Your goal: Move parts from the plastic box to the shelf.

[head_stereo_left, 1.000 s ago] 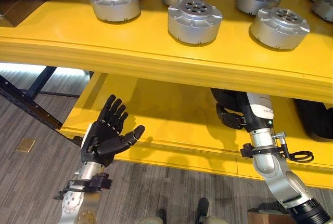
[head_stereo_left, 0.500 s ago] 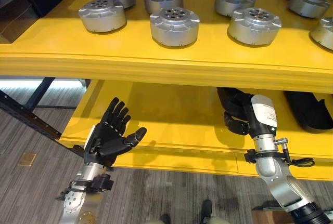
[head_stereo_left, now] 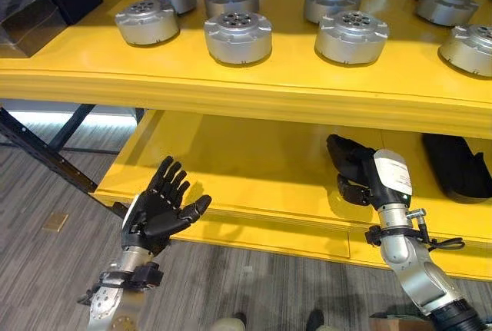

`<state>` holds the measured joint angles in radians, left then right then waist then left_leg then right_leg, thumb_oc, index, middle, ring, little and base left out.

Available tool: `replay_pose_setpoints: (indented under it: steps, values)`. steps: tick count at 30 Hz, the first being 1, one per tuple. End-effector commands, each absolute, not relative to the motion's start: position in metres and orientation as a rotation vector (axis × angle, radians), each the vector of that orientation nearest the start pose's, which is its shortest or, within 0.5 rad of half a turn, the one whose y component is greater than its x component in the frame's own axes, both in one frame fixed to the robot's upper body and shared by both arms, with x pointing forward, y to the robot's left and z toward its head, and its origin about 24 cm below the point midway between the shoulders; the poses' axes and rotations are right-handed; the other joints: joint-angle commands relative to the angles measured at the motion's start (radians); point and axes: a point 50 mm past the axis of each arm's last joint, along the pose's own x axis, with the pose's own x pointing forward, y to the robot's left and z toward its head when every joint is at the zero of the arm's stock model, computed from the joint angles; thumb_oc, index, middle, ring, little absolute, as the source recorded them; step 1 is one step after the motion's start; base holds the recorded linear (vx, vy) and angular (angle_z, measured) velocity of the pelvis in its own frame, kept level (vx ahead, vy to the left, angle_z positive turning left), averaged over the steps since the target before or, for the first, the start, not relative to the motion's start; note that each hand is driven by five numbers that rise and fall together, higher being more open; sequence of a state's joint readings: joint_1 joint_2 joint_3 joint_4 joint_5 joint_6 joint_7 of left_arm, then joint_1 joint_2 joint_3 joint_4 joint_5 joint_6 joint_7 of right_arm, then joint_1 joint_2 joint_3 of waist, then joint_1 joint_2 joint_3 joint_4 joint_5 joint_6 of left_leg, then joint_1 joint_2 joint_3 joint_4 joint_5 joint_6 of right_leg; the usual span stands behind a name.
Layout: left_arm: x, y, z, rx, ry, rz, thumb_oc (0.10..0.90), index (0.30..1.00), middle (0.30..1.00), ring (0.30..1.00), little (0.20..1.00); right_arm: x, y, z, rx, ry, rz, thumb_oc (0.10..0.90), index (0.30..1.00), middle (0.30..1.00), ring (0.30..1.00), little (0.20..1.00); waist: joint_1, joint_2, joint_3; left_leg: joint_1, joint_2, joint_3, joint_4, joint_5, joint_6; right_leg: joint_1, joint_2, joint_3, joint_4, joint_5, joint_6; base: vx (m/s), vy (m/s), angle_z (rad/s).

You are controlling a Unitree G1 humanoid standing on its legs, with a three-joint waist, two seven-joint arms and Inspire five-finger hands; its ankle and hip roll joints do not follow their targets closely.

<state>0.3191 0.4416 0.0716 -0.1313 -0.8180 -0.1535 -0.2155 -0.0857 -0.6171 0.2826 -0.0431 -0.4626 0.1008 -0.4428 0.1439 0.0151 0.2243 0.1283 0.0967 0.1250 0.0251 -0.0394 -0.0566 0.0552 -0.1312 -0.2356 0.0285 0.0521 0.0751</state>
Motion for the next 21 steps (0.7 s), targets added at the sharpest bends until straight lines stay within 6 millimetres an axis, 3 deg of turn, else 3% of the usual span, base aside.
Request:
replay_pose_setpoints:
  steps: [1,9,14,16,17,18,19,21]
  values:
    - [0.196,0.239,0.096,-0.316,-0.284,-0.192,0.9,1.0,1.0,1.0,1.0,0.281,-0.197,0.16,-1.044,-0.611,-0.286,0.4,0.3,0.3,0.3,0.3,0.011,-0.039,-0.07,-0.028,-0.045,-0.052,0.021,-0.039,0.042,0.032,-0.024,0.001,0.07,-0.107,0.009,-0.05,-0.071,0.04]
    - [0.196,0.239,0.094,-0.316,-0.282,-0.204,0.9,1.0,1.0,1.0,1.0,0.291,-0.188,0.162,-1.11,-0.64,-0.249,0.4,0.3,0.3,0.3,0.3,0.025,-0.027,-0.082,-0.037,-0.008,-0.049,-0.015,-0.001,0.013,0.051,-0.026,-0.032,0.046,-0.112,-0.003,-0.04,-0.065,0.01]
    - [0.197,0.241,0.095,-0.343,-0.297,-0.206,0.9,1.0,1.0,1.0,1.0,0.298,-0.187,0.157,-1.13,-0.613,-0.238,0.4,0.3,0.3,0.3,0.3,0.037,-0.021,-0.075,-0.049,-0.003,-0.067,-0.002,0.004,0.012,0.043,-0.016,-0.047,0.094,-0.143,-0.021,0.01,-0.124,0.05]
    - [0.196,0.242,0.092,-0.369,-0.288,-0.206,0.9,1.0,1.0,1.0,1.0,0.301,-0.19,0.15,-1.13,-0.568,-0.24,0.4,0.3,0.3,0.3,0.3,0.035,-0.017,-0.074,-0.051,0.009,-0.044,0.003,0.01,0.008,0.042,-0.015,-0.066,0.118,-0.163,-0.03,-0.04,-0.13,0.1]
    - [0.204,0.234,0.092,-0.426,-0.294,-0.285,0.9,1.0,1.0,1.0,1.0,0.298,-0.194,0.149,-1.139,-0.56,-0.279,0.4,0.3,0.3,0.3,0.3,0.005,-0.017,-0.084,-0.052,0.058,0.104,0.015,0.032,-0.01,0.047,-0.037,-0.137,0.107,-0.151,-0.028,-0.11,-0.049,0.34]
    - [0.208,0.228,0.093,-0.446,-0.298,-0.327,0.9,1.0,1.0,1.0,1.0,0.298,-0.196,0.151,-1.139,-0.552,-0.29,0.4,0.3,0.3,0.3,0.3,-0.015,-0.019,-0.09,-0.045,0.083,0.16,0.021,0.025,-0.022,0.047,-0.046,-0.15,0.112,-0.163,-0.022,-0.21,0.028,1.17]
    - [0.212,0.222,0.094,-0.446,-0.305,-0.359,0.9,1.0,1.0,1.0,1.0,0.298,-0.195,0.153,-1.112,-0.551,-0.283,0.4,0.3,0.3,0.3,0.3,-0.025,-0.018,-0.088,-0.059,0.113,0.18,0.031,0.056,-0.031,0.03,-0.054,-0.159,0.122,-0.152,-0.03,-0.11,0.126,1.43]
    - [0.217,0.215,0.095,-0.424,-0.31,-0.387,0.9,1.0,1.0,1.0,1.0,0.302,-0.191,0.154,-1.083,-0.551,-0.264,0.4,0.3,0.3,0.3,0.3,-0.028,-0.015,-0.082,-0.081,0.154,0.137,0.056,0.104,-0.053,0.006,-0.059,-0.129,0.151,-0.16,-0.038,-0.09,0.186,0.91]
